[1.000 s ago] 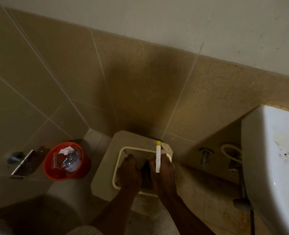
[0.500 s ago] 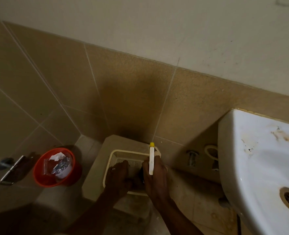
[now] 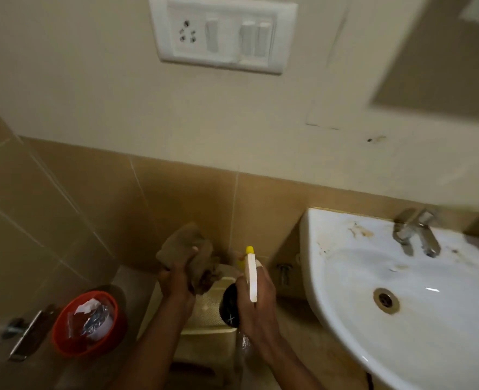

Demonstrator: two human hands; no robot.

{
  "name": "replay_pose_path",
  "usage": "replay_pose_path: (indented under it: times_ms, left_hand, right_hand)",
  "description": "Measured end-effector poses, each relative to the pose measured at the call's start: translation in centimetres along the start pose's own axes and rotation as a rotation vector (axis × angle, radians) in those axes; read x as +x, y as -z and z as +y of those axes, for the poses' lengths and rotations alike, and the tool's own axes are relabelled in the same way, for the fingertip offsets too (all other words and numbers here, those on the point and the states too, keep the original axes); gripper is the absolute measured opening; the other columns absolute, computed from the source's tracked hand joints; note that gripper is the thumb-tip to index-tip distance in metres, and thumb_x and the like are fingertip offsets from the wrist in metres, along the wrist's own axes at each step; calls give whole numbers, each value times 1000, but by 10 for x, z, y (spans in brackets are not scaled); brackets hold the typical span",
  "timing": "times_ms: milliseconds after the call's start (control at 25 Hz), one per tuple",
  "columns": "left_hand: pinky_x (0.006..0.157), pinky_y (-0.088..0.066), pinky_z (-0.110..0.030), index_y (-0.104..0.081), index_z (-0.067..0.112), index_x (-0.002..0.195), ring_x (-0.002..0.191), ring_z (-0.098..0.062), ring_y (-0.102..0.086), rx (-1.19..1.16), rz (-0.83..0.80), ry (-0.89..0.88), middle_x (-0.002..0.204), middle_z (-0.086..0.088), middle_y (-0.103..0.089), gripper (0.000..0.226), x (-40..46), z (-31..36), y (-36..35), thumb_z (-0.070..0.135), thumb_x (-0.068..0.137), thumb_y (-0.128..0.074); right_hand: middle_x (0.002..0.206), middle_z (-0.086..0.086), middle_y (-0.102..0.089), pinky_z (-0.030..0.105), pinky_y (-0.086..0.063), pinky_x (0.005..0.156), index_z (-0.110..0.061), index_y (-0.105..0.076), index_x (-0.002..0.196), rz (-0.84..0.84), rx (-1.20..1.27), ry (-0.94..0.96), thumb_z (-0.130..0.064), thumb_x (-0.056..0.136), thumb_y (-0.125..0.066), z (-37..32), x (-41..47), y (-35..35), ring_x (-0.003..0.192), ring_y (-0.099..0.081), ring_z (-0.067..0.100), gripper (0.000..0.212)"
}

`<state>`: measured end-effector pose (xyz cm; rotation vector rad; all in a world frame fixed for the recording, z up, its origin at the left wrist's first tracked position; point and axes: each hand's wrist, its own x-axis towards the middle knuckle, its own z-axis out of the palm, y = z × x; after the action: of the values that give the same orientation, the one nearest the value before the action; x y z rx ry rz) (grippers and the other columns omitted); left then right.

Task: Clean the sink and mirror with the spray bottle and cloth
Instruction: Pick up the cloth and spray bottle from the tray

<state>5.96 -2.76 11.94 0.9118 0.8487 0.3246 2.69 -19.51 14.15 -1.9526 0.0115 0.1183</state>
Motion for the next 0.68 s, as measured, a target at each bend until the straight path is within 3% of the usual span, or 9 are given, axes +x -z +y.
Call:
replay_pose_path:
  times_ms: [80,160,240,320,400,480,600,680]
  left_hand:
    - [74,-57,-39,-66,6,116,86,-30,-69,-182,-139,180,102,-13,-73,34,-20,26,-31,11,82,-69]
    - [74,-56,-39,-69,10,112,80,-27,-69,-193,-296,294,99,-11,-74,31,-43,38,-57,16,82,-68]
    - [74,-58,-41,-70,11,111,78,-27,-71,-116,-380,365,102,-11,-74,30,-67,41,-82,22,82,-71]
    - [74,-62,-43,-69,10,108,81,-27,-72,-48,-425,386,103,-13,-74,25,-92,38,-108,22,86,-70]
    - [71,-62,-45,-66,5,115,85,-31,-71,47,-449,371,109,-19,-72,33,-108,31,-128,13,84,-71]
    - [66,-61,-47,-58,3,126,81,-36,-73,112,-494,346,113,-26,-69,51,-118,23,-141,5,78,-74]
    - [60,-59,-45,-57,6,127,71,-35,-73,213,-461,332,108,-24,-70,58,-123,7,-152,7,72,-77]
    - [57,-58,-42,-57,9,130,79,-35,-74,232,-399,334,111,-20,-71,68,-120,-2,-155,11,67,-82]
  right_hand:
    - [123,-3,-62,34,-46,102,-19,-60,132,36,42,-31,-40,97,-54,-23,-24,24,115,-58,20,42]
    - [108,-17,-68,25,-47,95,-37,-64,120,140,98,13,-34,95,-52,-44,-45,56,102,-62,9,28]
    - [100,-6,-76,17,-51,86,-42,-66,104,249,103,25,-36,98,-52,-60,-55,88,96,-70,11,17]
    - [87,8,-75,29,-53,74,-28,-70,93,324,79,12,-42,102,-52,-65,-59,119,83,-70,18,24]
    - [79,10,-73,37,-51,72,-15,-71,87,337,52,-35,-43,107,-51,-63,-60,146,74,-67,19,40]
    - [76,8,-75,39,-52,73,-11,-73,84,334,34,-87,-43,108,-50,-58,-59,167,74,-69,20,46]
    - [67,8,-75,41,-55,75,-10,-72,79,365,40,-172,-49,106,-49,-46,-51,189,72,-72,21,52]
    - [63,8,-73,38,-53,71,-11,-71,77,392,45,-211,-52,105,-49,-38,-47,197,65,-70,14,55]
